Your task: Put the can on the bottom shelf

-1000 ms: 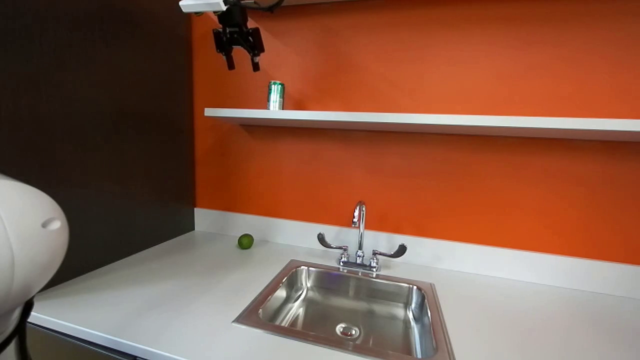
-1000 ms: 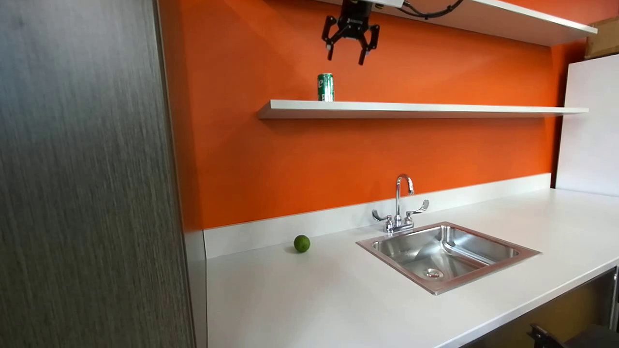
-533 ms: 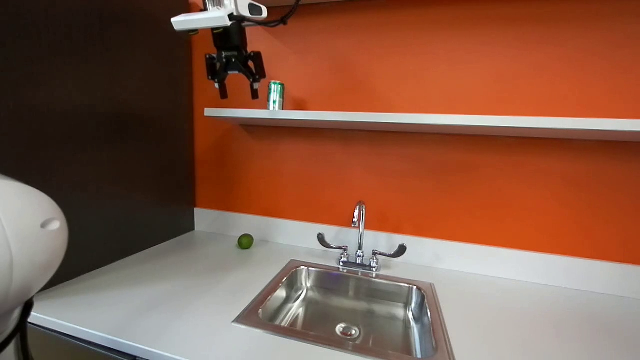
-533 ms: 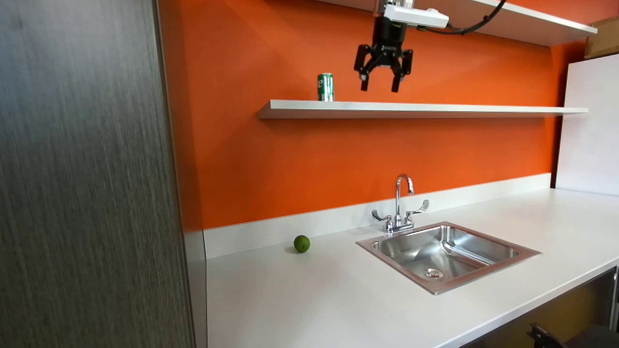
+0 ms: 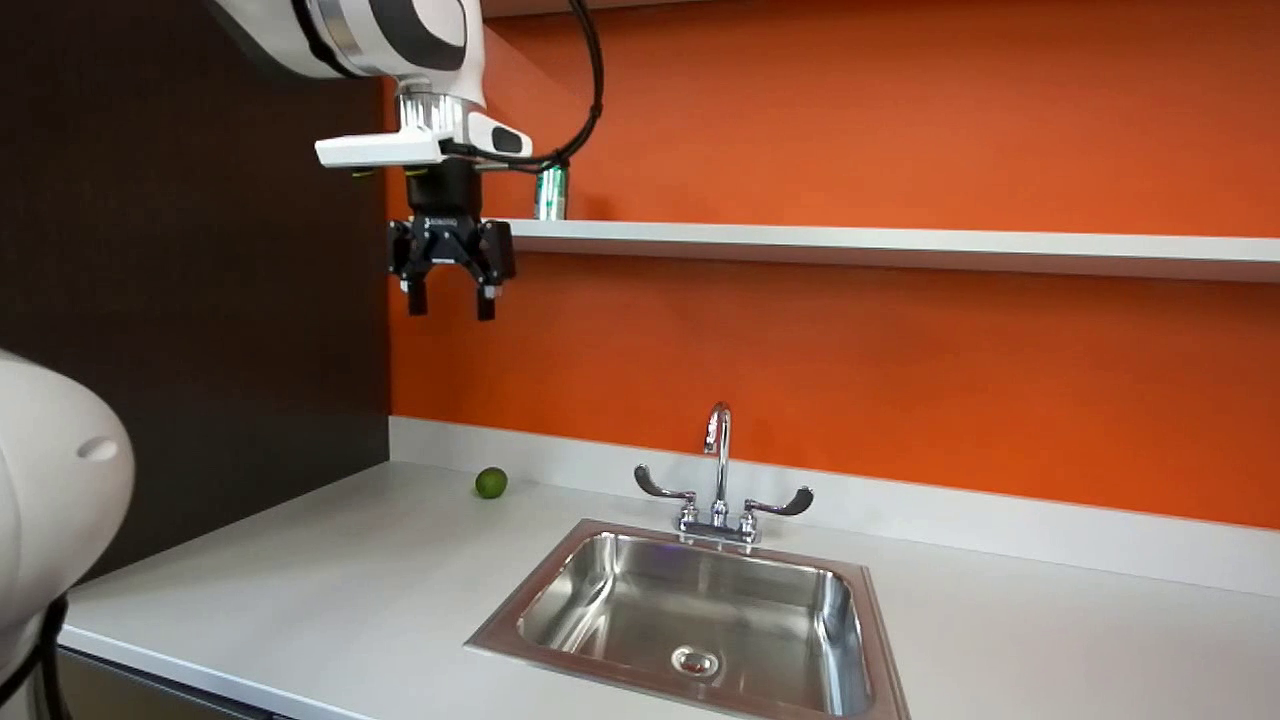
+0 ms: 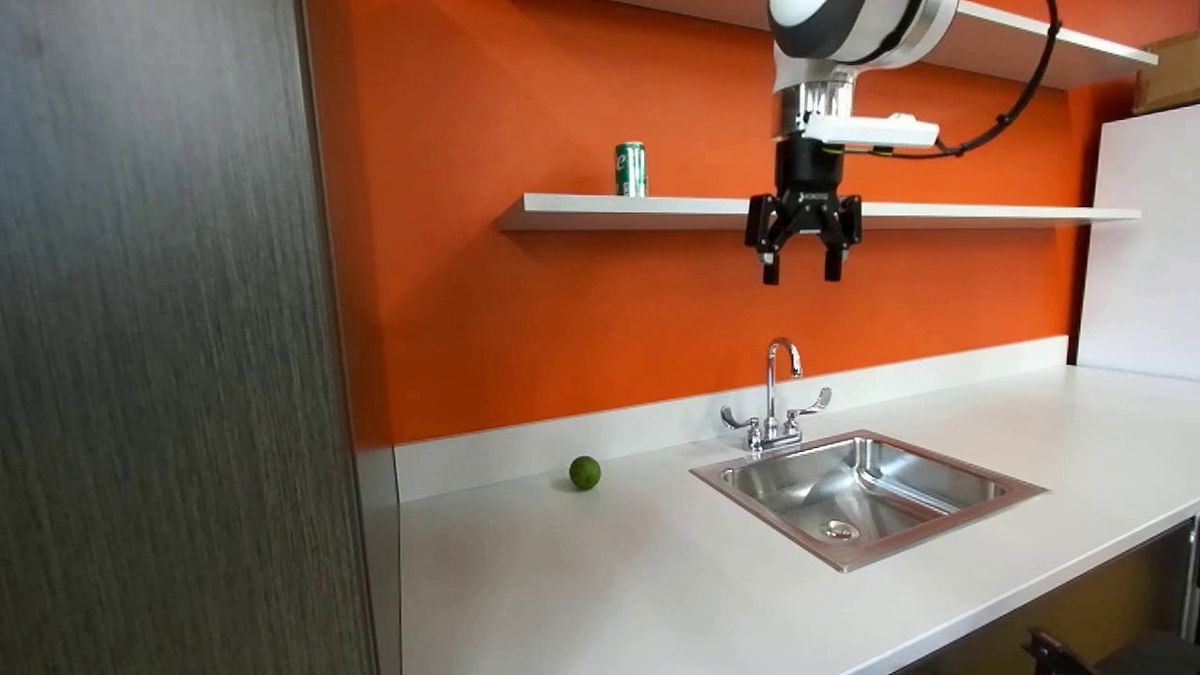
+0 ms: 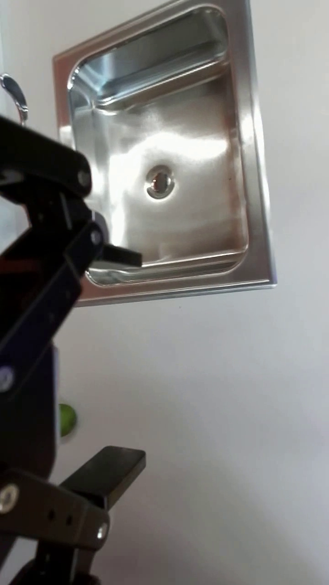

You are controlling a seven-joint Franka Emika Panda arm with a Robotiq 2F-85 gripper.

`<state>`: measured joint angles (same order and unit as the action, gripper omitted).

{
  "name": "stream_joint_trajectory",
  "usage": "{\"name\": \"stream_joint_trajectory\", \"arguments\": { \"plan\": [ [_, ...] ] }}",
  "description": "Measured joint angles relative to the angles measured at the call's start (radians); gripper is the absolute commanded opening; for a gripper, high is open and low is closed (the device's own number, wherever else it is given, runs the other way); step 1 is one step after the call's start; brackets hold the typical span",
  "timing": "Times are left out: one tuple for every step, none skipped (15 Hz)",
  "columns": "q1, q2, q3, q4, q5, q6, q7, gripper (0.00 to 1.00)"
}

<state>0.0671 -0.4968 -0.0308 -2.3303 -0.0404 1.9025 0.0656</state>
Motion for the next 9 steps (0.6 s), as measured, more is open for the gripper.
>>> {"name": "stream_joint_trajectory", "arguments": {
  "plan": [
    [0.000,-0.003,-0.005,-0.036,0.001,0.018,-0.004,1.00],
    [0.000,-0.005,-0.012,-0.073,0.004,0.042,-0.011,1.00],
    [0.000,-0.005,-0.019,-0.107,0.010,0.069,-0.018,1.00],
    [0.000,-0.005,-0.026,-0.139,0.019,0.095,-0.028,1.00],
    [-0.001,-0.006,-0.035,-0.169,0.027,0.121,-0.039,1.00],
    [-0.001,-0.006,-0.042,-0.199,0.037,0.152,-0.048,1.00],
    [-0.001,-0.006,-0.049,-0.224,0.048,0.177,-0.054,1.00],
    [-0.001,-0.007,-0.054,-0.243,0.055,0.193,-0.058,1.00],
    [-0.001,-0.007,-0.057,-0.254,0.056,0.202,-0.059,1.00]
  ]
}}
